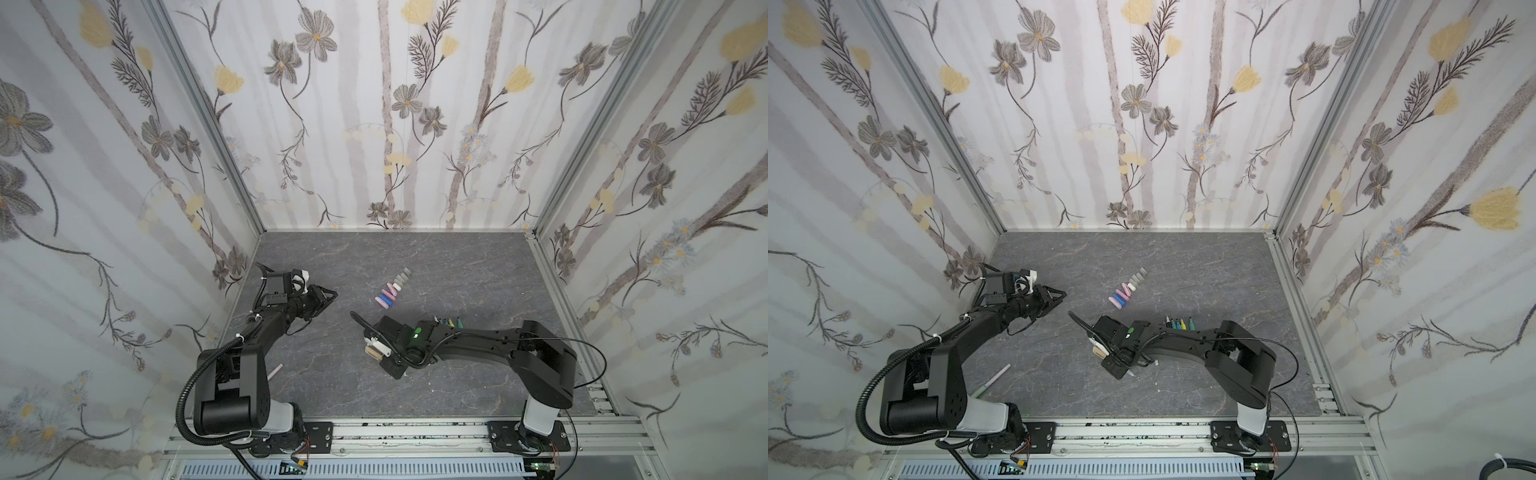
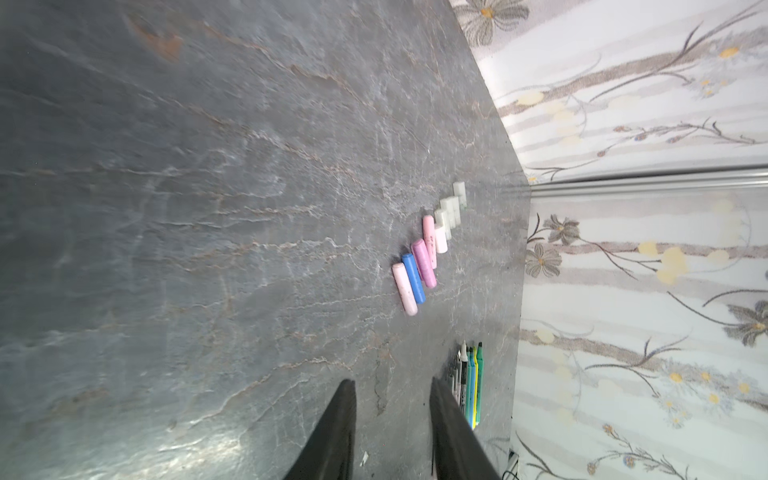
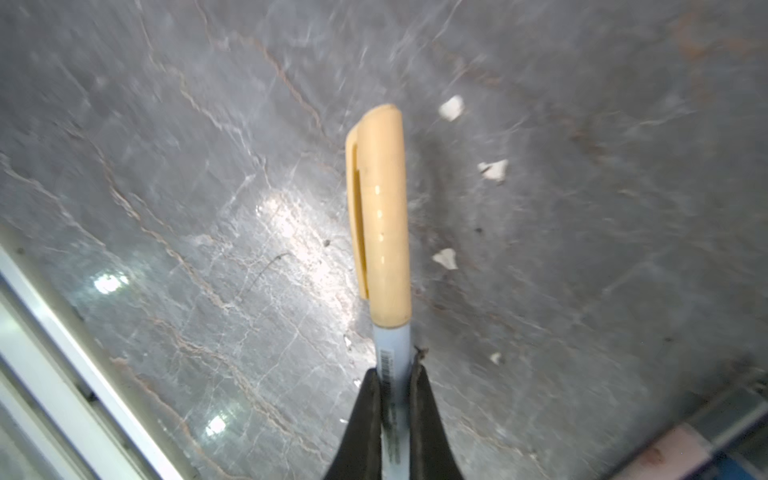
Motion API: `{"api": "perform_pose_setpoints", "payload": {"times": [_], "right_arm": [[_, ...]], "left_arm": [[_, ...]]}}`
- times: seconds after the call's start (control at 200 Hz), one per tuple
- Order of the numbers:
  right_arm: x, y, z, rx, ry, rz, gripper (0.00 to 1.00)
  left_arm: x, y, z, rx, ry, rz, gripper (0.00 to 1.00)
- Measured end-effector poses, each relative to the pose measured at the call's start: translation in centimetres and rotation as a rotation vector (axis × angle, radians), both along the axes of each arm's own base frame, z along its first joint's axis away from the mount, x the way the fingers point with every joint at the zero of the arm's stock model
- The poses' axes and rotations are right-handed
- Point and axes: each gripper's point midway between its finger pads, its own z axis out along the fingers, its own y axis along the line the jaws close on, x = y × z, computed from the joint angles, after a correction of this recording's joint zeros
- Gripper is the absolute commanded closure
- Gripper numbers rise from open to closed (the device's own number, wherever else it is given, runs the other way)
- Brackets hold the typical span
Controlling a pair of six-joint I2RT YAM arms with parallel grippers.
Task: Open the pen caps
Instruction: 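Lift the light blue pen upright toward the left gripper with the right gripper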
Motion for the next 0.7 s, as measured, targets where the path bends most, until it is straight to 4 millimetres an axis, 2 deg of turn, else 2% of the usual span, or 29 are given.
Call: {"api": "perform_pose_setpoints", "payload": {"times": [0.145, 0.29, 0.49, 0.7], "right_arm": [[2.4, -1.5, 3.6, 0.158, -0.007, -0.114, 1.0], [4.3, -2.7, 5.8, 0.253, -0.014, -0.205, 1.0], [7.2, -5.3, 6.5, 0.29, -0.026, -0.358, 1.0], [9.2, -6.8, 6.6, 0.323, -0.01, -0.473, 1.0]], "left_arm": [[-0.3, -3.2, 1.4, -0.013, -0.02, -0.085, 0.66], [-0.9, -7.1, 2.5, -0.051, -0.027, -0.185, 0.65], [-1.9, -11.4, 4.0, -0.104, -0.049, -0.288, 0.64], [-3.4, -15.3, 3.9, -0.146, -0.03, -0.366, 0.64]]}}
